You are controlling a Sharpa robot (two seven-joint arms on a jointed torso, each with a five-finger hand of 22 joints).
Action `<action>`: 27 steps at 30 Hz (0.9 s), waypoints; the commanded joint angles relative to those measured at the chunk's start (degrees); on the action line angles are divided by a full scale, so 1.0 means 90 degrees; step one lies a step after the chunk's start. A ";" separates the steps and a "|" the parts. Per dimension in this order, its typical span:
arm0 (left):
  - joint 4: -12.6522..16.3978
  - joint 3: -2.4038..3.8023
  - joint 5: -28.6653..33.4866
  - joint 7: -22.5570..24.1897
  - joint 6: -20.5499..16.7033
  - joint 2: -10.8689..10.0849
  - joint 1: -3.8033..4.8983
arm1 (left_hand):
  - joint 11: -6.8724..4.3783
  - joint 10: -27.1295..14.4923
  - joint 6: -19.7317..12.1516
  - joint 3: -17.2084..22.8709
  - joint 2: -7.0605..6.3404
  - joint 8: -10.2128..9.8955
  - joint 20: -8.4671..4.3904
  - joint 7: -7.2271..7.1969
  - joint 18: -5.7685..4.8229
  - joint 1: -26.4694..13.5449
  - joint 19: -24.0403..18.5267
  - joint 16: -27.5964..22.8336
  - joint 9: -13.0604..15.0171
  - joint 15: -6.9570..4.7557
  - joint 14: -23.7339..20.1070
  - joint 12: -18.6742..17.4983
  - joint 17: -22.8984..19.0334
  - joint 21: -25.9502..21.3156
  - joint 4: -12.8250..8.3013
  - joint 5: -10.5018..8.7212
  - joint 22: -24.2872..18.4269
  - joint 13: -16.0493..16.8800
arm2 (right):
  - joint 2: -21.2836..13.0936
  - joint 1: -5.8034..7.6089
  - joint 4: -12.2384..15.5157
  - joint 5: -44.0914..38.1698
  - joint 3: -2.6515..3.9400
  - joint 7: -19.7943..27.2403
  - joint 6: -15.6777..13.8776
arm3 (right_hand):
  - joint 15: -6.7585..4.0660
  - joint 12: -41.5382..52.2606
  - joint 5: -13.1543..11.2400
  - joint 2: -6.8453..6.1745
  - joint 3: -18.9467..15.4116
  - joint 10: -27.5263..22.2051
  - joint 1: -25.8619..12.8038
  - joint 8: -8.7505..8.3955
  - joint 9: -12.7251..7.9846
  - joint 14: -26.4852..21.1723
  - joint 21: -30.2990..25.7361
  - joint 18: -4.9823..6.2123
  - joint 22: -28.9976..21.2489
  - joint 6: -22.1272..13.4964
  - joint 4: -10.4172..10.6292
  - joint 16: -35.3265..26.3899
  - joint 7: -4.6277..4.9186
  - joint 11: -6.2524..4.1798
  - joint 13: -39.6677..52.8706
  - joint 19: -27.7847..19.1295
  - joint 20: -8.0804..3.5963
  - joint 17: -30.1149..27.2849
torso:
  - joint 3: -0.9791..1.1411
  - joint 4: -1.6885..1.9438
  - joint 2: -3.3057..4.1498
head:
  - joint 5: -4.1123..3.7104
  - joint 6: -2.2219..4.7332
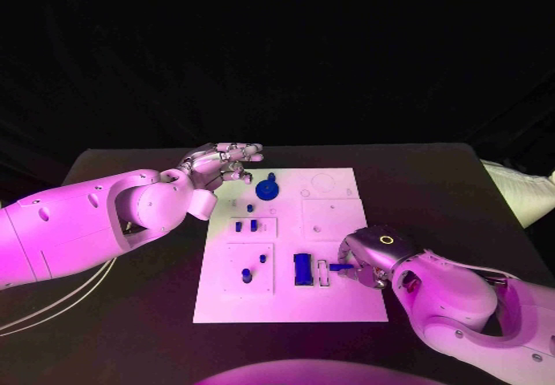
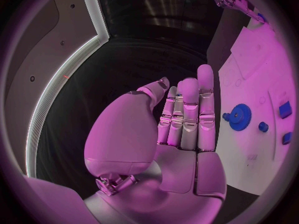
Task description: Assemble the parts on the task board
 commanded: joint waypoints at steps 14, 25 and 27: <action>0.0018 0.0002 -0.0124 0.0024 0.0094 0.0022 0.0003 | 0.0012 -0.0053 -0.0031 -0.0027 0.0062 0.0017 0.0023 -0.0005 0.0073 0.0004 0.0026 0.0038 0.0001 0.0010 -0.0051 0.0027 -0.0012 -0.0033 -0.0010 0.0031 -0.0009 -0.0006 | 0.0041 -0.0043 -0.0144 0.0384 -0.0046 -0.0018 0.0956 | -0.0001 0.0042 0.0378 -0.0006 0.0603 0.0223 -0.0266 -0.0332 -0.0221 0.0604 0.0081 -0.0054 0.0173 0.0201 0.0276 0.0086 0.0048 -0.0139 -0.0831 0.0119 0.0028 0.1405 | -0.0009 -0.0001 -0.0007 | -0.0003 0.0000; 0.0032 0.0002 -0.0127 0.0042 0.0086 0.0023 0.0003 | 0.0011 -0.0058 -0.0031 -0.0021 0.0076 0.0019 0.0023 -0.0006 0.0073 0.0016 0.0024 0.0039 0.0001 0.0010 -0.0057 0.0032 -0.0019 -0.0037 -0.0016 0.0032 -0.0012 -0.0007 | -0.0141 -0.0001 0.0053 0.0821 -0.0026 -0.0177 -0.0775 | -0.0035 0.0447 0.0817 -0.0157 0.1068 0.0377 -0.0424 -0.0415 -0.0277 0.0638 0.0214 -0.0092 0.0359 0.0389 0.0256 0.0190 0.0003 -0.0177 -0.0586 0.0195 -0.0003 0.1555 | -0.0009 0.0009 -0.0004 | -0.0034 0.0029; 0.0036 0.0002 -0.0127 0.0044 0.0085 0.0022 0.0003 | 0.0011 -0.0058 -0.0031 -0.0021 0.0076 0.0019 0.0023 -0.0006 0.0073 0.0016 0.0024 0.0039 0.0001 0.0010 -0.0057 0.0032 -0.0019 -0.0037 -0.0016 0.0032 -0.0012 -0.0007 | -0.0185 0.0013 0.0086 0.1100 -0.0021 -0.0194 -0.0966 | -0.0036 0.0452 0.0858 -0.0180 0.1110 0.0379 -0.0442 -0.0426 -0.0281 0.0639 0.0213 -0.0092 0.0357 0.0398 0.0248 0.0192 0.0003 -0.0178 -0.0581 0.0194 -0.0005 0.1559 | -0.0006 0.0005 -0.0003 | -0.0028 0.0031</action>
